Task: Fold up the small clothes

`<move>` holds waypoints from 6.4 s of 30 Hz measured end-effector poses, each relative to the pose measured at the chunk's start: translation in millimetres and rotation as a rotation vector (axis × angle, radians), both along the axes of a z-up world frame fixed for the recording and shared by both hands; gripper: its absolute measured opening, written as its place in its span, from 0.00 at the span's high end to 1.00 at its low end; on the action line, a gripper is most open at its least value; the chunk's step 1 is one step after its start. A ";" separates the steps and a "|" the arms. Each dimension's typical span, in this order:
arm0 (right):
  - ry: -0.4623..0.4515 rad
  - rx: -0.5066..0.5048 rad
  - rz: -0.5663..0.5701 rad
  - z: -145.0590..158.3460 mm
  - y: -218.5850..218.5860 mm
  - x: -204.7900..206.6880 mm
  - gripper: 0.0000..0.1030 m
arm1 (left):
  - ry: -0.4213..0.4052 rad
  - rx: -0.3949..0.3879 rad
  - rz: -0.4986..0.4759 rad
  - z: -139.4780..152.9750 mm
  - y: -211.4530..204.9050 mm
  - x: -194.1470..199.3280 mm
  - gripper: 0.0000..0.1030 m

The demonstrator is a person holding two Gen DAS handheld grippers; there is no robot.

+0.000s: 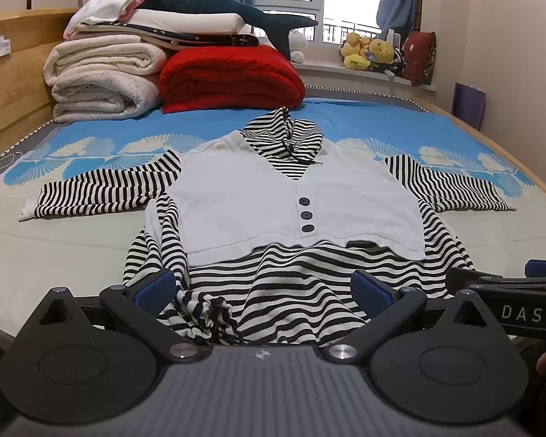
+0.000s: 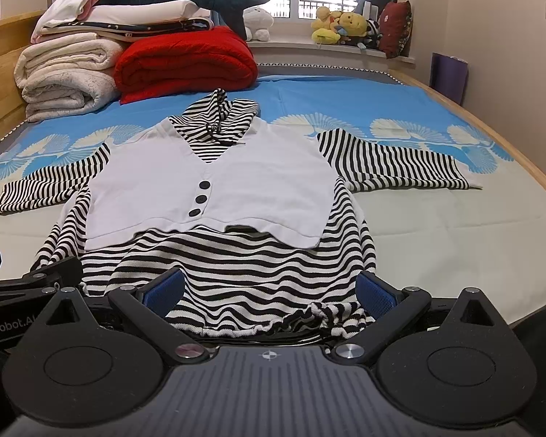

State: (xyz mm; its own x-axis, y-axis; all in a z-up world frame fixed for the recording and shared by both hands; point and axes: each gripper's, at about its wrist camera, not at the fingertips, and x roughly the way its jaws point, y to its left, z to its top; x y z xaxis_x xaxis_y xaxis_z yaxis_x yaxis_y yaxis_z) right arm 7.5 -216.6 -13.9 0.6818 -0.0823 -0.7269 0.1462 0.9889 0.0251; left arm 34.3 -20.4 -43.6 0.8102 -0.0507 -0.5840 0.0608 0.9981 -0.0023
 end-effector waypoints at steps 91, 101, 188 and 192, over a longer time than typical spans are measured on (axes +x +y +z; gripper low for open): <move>0.133 0.020 -0.157 -45.4 -94.7 60.4 0.36 | 0.206 0.028 0.104 -0.5 83.1 104.0 0.50; 0.038 0.042 -0.172 -27.9 -84.0 65.3 0.36 | 0.039 0.070 0.036 36.2 93.7 144.1 0.60; 0.166 0.409 -0.007 -82.1 -41.5 342.1 0.40 | 0.093 -0.191 0.245 13.7 112.0 388.0 0.74; 0.173 0.301 0.132 -91.1 9.6 345.8 0.33 | 0.148 -0.244 0.266 5.5 127.1 395.9 0.74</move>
